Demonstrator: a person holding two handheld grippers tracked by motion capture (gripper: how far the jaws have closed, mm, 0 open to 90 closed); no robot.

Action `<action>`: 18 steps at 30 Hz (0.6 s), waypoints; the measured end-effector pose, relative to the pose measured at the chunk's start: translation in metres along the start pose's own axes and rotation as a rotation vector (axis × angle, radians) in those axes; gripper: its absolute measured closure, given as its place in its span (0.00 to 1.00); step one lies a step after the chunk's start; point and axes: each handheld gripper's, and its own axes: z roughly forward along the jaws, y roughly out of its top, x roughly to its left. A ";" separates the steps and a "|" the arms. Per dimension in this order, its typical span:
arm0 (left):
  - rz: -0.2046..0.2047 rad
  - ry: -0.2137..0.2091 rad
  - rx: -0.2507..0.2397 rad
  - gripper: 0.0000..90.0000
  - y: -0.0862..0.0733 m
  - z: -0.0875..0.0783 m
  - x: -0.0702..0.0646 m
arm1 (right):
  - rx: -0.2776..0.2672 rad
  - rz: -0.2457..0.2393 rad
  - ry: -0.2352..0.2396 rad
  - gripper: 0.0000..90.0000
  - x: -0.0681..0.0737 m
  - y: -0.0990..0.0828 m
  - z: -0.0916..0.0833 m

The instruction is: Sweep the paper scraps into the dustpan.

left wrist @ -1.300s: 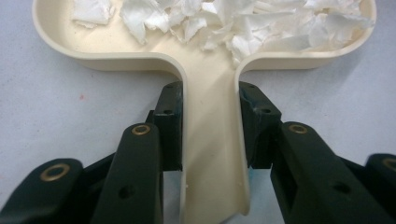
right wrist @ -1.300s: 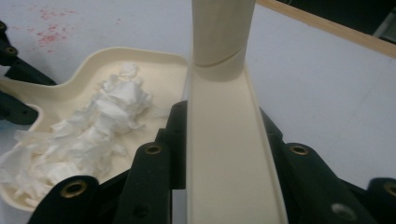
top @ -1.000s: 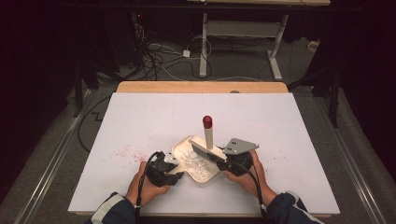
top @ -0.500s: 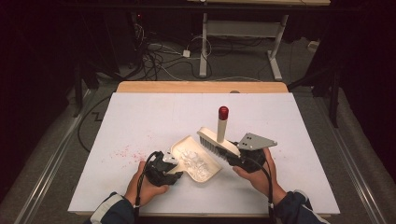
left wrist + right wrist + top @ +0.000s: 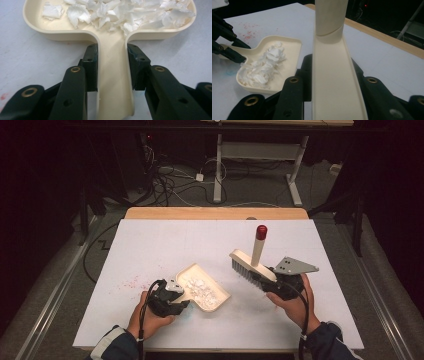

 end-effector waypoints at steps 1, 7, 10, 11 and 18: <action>-0.004 0.003 0.000 0.71 -0.001 -0.001 0.001 | 0.002 0.005 -0.003 0.75 -0.002 -0.001 -0.003; -0.022 0.021 -0.004 0.71 -0.006 -0.007 0.005 | 0.023 0.014 -0.017 0.75 -0.010 -0.010 -0.015; -0.034 0.027 -0.006 0.71 -0.011 -0.011 0.008 | 0.037 0.022 -0.015 0.75 -0.013 -0.015 -0.020; -0.041 0.031 -0.008 0.71 -0.013 -0.012 0.010 | 0.040 0.022 -0.013 0.75 -0.013 -0.016 -0.021; -0.095 0.060 -0.022 0.71 -0.027 -0.023 0.020 | 0.059 0.024 -0.010 0.75 -0.013 -0.023 -0.027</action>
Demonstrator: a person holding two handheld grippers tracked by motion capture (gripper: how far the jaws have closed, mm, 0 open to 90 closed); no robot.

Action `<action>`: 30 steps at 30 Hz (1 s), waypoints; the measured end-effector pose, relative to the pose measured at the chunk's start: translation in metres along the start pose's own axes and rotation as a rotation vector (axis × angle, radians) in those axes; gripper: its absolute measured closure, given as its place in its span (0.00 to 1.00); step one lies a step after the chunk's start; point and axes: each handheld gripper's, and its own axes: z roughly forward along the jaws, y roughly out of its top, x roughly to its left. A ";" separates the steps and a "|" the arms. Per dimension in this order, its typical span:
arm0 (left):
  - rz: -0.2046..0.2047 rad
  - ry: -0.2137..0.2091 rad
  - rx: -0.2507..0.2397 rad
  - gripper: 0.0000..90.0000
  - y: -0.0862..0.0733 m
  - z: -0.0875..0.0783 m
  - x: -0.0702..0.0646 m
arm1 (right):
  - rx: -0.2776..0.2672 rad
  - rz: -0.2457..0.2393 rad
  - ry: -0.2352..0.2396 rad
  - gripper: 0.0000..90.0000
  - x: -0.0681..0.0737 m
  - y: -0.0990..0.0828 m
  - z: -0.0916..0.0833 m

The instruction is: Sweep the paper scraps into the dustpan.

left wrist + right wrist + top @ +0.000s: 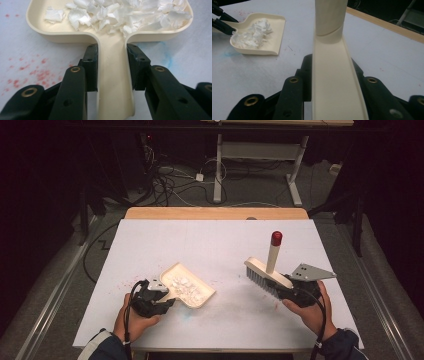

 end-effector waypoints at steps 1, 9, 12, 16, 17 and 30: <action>-0.006 0.005 0.000 0.71 -0.002 -0.001 0.002 | 0.003 0.002 0.002 0.75 0.000 -0.001 0.000; -0.034 0.027 -0.011 0.71 -0.009 -0.005 0.008 | 0.016 -0.001 0.019 0.75 -0.008 -0.003 0.004; -0.034 0.033 -0.009 0.71 -0.011 -0.005 0.009 | 0.017 -0.003 0.032 0.75 -0.009 -0.003 0.006; -0.037 0.041 -0.011 0.71 -0.012 -0.005 0.010 | 0.013 -0.010 0.055 0.75 -0.006 -0.001 0.005; -0.039 0.044 -0.011 0.71 -0.012 -0.005 0.010 | 0.015 -0.018 0.063 0.75 -0.006 -0.001 0.005; -0.077 0.069 -0.024 0.71 -0.016 -0.009 0.018 | 0.030 -0.024 0.141 0.75 0.008 0.001 0.007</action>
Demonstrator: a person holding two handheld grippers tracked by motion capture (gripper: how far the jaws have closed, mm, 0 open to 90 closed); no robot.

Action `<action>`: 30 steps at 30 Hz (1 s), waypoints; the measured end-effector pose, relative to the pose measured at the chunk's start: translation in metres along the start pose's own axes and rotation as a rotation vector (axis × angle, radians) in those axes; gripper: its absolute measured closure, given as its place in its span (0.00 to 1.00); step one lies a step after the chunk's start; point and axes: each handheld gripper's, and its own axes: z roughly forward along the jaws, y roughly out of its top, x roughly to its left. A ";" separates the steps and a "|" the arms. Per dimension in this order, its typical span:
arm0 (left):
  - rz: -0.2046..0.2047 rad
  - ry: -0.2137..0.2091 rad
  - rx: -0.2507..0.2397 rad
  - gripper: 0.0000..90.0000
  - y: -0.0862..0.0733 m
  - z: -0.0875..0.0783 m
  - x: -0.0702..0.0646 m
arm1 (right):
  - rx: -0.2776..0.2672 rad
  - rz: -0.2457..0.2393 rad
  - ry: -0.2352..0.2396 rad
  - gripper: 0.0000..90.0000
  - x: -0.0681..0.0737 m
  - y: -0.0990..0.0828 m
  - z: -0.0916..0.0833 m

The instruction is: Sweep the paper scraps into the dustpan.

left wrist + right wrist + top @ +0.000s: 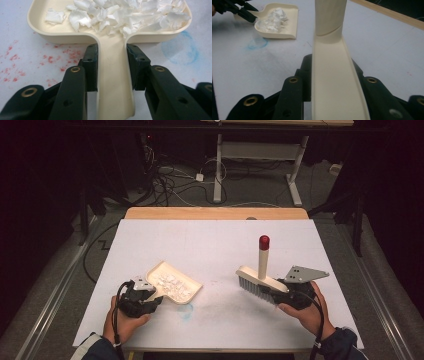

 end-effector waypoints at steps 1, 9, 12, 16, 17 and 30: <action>-0.003 0.004 -0.002 0.71 0.000 0.000 0.001 | 0.004 0.001 0.012 0.75 0.001 0.000 -0.001; -0.041 0.041 -0.010 0.71 -0.002 -0.002 0.009 | 0.043 0.004 0.096 0.75 0.010 -0.007 -0.018; -0.066 0.057 -0.019 0.71 -0.002 -0.002 0.012 | 0.060 0.018 0.133 0.75 0.011 -0.011 -0.024; -0.091 0.076 -0.026 0.71 -0.002 -0.001 0.015 | 0.104 0.035 0.158 0.75 0.010 -0.016 -0.028; -0.097 0.082 -0.029 0.71 -0.002 -0.001 0.015 | 0.112 0.045 0.164 0.75 0.009 -0.017 -0.029; -0.211 0.165 -0.066 0.71 0.010 0.015 0.025 | 0.140 0.237 0.303 0.75 -0.010 -0.021 -0.027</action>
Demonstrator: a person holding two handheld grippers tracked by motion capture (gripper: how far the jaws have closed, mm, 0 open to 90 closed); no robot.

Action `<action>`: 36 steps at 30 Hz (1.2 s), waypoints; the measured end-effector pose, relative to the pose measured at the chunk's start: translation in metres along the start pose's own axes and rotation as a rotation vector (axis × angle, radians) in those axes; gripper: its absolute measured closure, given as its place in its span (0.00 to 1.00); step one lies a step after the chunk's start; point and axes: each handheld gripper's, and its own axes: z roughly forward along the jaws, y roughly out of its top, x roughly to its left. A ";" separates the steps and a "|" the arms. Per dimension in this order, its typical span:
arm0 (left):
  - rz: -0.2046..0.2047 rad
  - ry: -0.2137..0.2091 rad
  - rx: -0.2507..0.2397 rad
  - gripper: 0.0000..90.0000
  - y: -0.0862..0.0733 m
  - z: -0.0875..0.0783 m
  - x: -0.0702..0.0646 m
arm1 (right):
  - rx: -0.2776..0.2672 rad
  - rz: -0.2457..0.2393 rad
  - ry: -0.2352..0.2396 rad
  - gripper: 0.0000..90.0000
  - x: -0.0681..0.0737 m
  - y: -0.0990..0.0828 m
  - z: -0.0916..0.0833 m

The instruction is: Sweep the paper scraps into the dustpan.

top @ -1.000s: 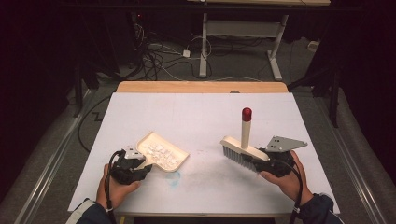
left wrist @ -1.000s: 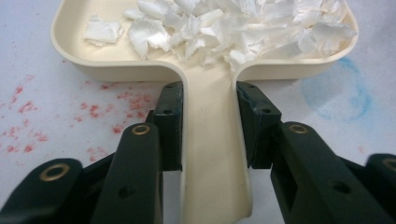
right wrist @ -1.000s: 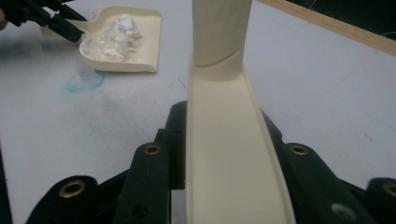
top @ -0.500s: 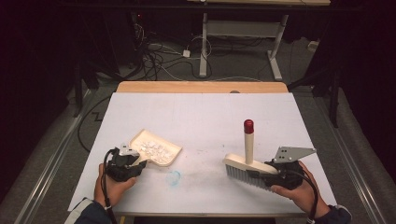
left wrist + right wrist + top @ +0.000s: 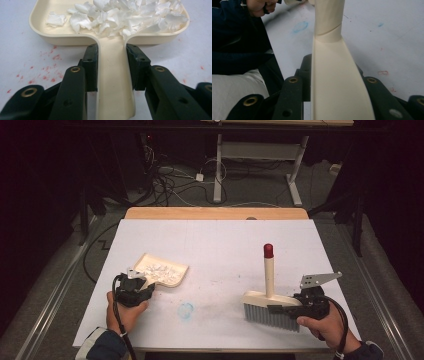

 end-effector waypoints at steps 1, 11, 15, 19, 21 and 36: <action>-0.001 -0.001 0.004 0.71 0.001 0.002 0.000 | 0.011 -0.004 -0.017 0.75 -0.002 0.001 0.002; -0.018 0.003 0.013 0.70 0.007 0.013 -0.007 | 0.117 0.023 -0.074 0.71 -0.053 0.020 0.017; -0.016 -0.012 0.037 0.66 0.009 0.020 -0.016 | 0.133 0.053 -0.045 0.69 -0.074 0.026 0.019; 0.005 -0.016 0.041 0.61 0.011 0.022 -0.028 | 0.144 0.066 -0.052 0.59 -0.083 0.031 0.017; 0.034 -0.023 0.043 0.60 0.011 0.022 -0.031 | 0.146 0.054 -0.090 0.54 -0.087 0.036 0.014; 0.161 -0.065 -0.141 0.30 -0.005 -0.024 -0.018 | 0.127 -0.029 -0.268 0.33 -0.088 0.033 0.001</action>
